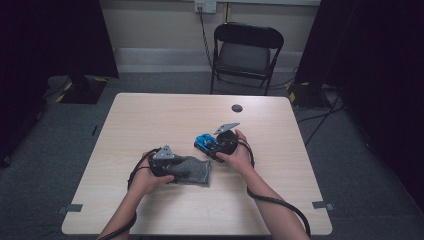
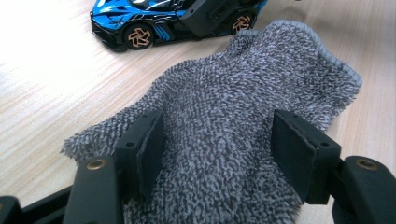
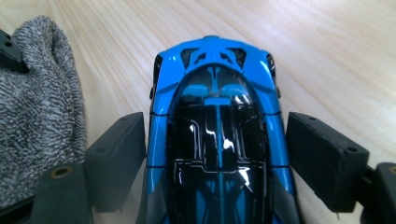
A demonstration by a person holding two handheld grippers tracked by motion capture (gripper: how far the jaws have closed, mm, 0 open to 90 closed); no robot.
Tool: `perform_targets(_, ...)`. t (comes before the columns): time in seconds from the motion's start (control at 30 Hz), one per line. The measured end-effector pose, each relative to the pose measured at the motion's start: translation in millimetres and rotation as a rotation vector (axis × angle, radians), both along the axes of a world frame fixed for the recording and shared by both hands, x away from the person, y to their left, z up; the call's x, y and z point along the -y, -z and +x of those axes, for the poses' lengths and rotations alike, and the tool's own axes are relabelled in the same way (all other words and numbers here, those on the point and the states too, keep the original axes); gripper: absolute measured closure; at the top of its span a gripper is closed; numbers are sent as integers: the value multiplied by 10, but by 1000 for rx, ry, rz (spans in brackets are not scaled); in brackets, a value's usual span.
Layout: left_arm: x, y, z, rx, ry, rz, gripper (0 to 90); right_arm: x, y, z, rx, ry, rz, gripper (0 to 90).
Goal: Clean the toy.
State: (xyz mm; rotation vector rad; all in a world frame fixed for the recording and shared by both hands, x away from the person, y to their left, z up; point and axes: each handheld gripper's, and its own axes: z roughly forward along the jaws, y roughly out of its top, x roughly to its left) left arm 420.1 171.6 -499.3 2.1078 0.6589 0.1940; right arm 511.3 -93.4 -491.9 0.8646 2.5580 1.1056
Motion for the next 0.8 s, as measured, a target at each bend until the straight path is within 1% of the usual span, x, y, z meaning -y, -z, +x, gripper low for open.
perform_targets(0.1, 3, 2, -1, 1, -5, 1, 358, -10, 19, -5, 10, -2, -4, 191)
perform_targets(0.2, 4, 2, -1, 1, -7, 2, 363, -9, 52, -14, 4, -14, -37, 177)
perform_targets(0.3, 4, 1, -2, 2, -7, 3, 365, -2, 71, -23, 11, 2, -18, 182)
perform_targets(0.37, 5, 2, -2, 3, -7, 3, 365, -10, 59, -17, 11, 2, -25, 190)
perform_targets(0.5, 4, 2, -1, 2, -7, 2, 365, -33, 19, 1, 9, 8, -17, 193)
perform_targets(0.57, 2, 1, -1, 1, -8, 2, 368, -52, 18, 15, 6, 5, -26, 186)
perform_targets(0.7, 1, 1, 0, 0, -7, 3, 368, -77, 44, 10, 17, -6, -52, 173)
perform_targets(0.73, 2, 2, -2, 1, -8, 2, 368, -74, 55, 8, 18, -3, -49, 171)
perform_targets(0.77, 3, 2, -3, 2, -8, 2, 368, -63, 70, 7, 15, 9, -29, 174)
perform_targets(0.8, 4, 2, -3, 2, -8, 3, 368, -57, 75, 6, 19, 14, -24, 179)
